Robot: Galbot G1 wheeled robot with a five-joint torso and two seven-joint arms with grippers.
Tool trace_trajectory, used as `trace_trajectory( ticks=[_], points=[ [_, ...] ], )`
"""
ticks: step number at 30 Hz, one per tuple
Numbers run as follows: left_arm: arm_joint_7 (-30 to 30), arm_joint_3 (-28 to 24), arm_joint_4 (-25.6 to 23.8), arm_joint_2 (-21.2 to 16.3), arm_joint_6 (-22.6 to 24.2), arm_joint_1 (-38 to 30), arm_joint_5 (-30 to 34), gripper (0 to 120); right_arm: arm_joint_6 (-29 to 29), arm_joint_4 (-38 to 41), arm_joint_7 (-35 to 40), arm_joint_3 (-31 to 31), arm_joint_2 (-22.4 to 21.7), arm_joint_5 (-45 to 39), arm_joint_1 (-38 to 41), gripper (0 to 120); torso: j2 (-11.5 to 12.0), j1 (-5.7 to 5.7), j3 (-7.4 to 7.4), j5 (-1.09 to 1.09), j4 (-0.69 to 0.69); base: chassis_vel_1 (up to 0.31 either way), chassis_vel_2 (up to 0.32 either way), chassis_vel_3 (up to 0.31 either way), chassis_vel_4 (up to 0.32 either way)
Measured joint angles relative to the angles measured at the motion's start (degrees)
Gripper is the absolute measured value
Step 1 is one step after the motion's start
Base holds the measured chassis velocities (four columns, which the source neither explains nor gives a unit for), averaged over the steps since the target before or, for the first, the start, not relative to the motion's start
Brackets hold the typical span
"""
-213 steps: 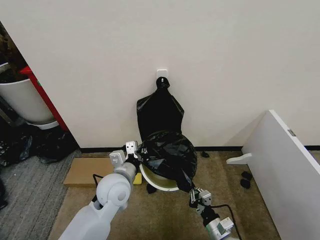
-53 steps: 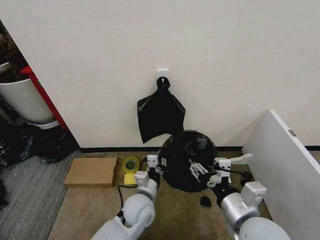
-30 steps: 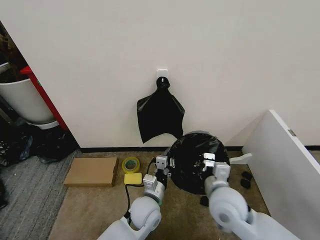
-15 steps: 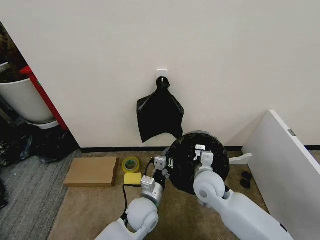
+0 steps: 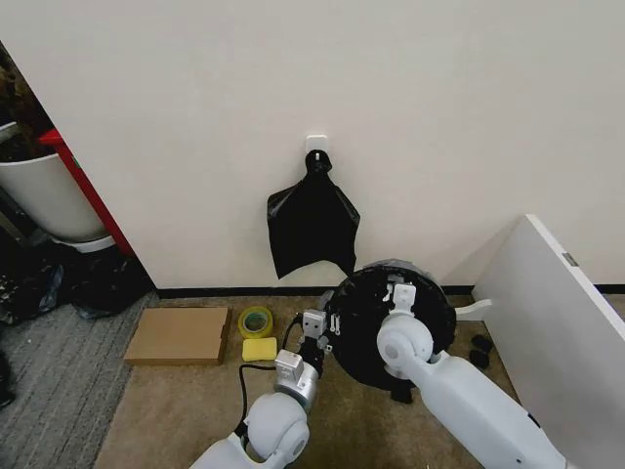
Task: Place the garbage bag over the trash bin.
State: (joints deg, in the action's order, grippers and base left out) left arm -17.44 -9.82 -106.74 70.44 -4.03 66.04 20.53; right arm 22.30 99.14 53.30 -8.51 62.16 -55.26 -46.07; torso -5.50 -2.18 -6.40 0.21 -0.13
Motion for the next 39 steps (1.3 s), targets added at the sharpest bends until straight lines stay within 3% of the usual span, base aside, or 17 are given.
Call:
trace_trajectory(
  ticks=[10,18,22,26,31,39],
  points=[
    [0.2,1.1,1.1,-0.2,-1.2,-0.4,-0.9,1,2.0,5.2,0.3,-0.2,-2.2,0.7,-3.4,0,0.0,0.0,0.0,0.0,-0.01,0.0,0.0,0.0,0.0],
    [0.5,0.9,1.5,-0.5,-1.8,-0.9,-1.6,1,11.7,9.2,5.2,-0.5,-1.4,-8.8,-3.0,0,0.0,0.01,0.0,0.0,-0.01,0.0,0.0,0.0,0.0],
    [0.8,1.4,2.0,-0.6,-2.6,-1.4,-2.6,1,18.3,10.7,10.7,-0.5,-0.8,-18.7,-0.9,0,0.0,0.01,0.0,-0.01,0.0,0.0,0.0,0.0,0.0],
    [1.5,2.2,2.9,-1.0,-4.3,-1.4,-4.1,1,19.8,10.6,13.5,-1.7,-0.8,-24.8,1.6,0,0.0,0.01,0.0,-0.01,0.0,0.0,0.0,0.0,0.0],
    [1.8,2.3,2.0,-1.3,-5.0,-0.9,-4.2,1,19.8,7.7,12.7,-3.2,-0.4,-21.9,1.8,0,0.0,0.01,0.0,-0.01,0.0,0.0,0.0,0.0,0.0],
    [1.8,2.6,0.3,-1.8,-4.8,-1.0,-3.7,1,17.5,2.9,6.2,-5.2,-0.4,-5.5,0.9,0,0.0,0.0,0.0,0.01,0.0,0.0,0.0,0.0,0.0]
  ],
)
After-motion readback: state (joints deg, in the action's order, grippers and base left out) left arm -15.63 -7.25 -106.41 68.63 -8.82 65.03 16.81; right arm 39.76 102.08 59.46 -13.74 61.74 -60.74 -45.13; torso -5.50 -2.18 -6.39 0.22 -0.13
